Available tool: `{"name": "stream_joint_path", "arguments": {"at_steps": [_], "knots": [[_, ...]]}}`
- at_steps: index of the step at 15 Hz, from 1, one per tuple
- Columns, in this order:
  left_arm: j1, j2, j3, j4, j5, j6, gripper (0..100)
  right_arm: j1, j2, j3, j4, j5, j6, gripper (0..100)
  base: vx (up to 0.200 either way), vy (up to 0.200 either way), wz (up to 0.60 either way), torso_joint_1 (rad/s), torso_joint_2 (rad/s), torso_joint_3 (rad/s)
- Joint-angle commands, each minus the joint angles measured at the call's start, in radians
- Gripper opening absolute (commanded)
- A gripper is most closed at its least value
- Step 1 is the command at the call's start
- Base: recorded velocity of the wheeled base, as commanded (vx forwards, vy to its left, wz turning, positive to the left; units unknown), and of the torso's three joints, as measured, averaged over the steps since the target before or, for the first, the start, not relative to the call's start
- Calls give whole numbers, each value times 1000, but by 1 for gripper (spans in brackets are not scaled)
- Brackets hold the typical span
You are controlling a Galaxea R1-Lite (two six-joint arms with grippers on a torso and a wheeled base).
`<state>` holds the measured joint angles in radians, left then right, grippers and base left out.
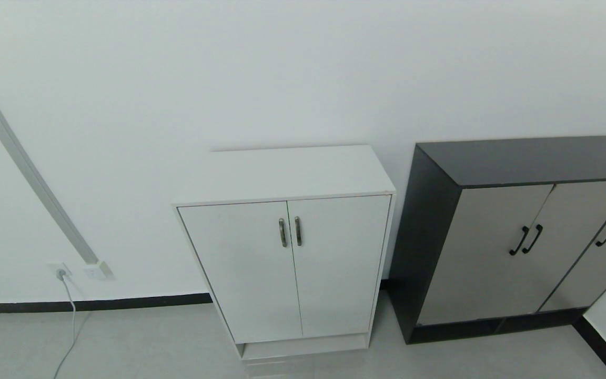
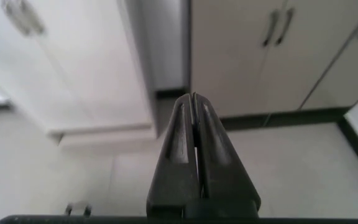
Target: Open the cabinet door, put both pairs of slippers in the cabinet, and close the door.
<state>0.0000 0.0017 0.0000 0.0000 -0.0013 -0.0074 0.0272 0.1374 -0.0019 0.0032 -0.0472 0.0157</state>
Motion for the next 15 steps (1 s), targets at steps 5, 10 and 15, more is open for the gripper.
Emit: {"name": "stream_joint_path", "arguments": {"at_steps": [5,10,15], "knots": [[0,0,0,0,1,-2,0,-23,-137,2,-5,1,43,0,0,0,0,0,0,0],[0,0,0,0,1,3,0,-23,-137,2,-5,0,58,0,0,0,0,0,0,0],[0,1,0,0,1,3,0,-23,-137,2,-5,1,55,0,0,0,0,0,0,0]]}}
